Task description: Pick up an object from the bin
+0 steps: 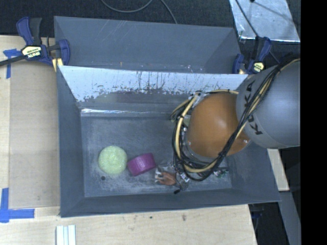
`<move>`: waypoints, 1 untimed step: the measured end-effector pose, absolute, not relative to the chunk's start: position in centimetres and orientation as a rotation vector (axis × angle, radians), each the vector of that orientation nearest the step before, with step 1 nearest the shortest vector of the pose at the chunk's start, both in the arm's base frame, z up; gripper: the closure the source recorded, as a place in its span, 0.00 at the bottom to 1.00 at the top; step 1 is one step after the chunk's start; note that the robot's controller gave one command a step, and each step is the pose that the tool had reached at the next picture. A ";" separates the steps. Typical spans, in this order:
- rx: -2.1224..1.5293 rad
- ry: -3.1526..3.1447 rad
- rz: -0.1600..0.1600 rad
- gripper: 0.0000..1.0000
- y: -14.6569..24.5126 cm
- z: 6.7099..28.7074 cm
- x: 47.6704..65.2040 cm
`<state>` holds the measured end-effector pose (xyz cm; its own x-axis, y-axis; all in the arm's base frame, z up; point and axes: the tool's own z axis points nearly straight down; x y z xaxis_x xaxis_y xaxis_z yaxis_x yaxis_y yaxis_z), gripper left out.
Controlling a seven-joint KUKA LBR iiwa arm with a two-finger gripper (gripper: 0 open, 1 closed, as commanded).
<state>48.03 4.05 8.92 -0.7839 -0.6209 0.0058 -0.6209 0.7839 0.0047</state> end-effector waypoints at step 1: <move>1.030 -2.972 0.001 1.00 4.1 18.0 48.3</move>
Offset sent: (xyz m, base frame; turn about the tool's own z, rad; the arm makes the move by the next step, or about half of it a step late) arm -0.0002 0.0001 0.0415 0.0000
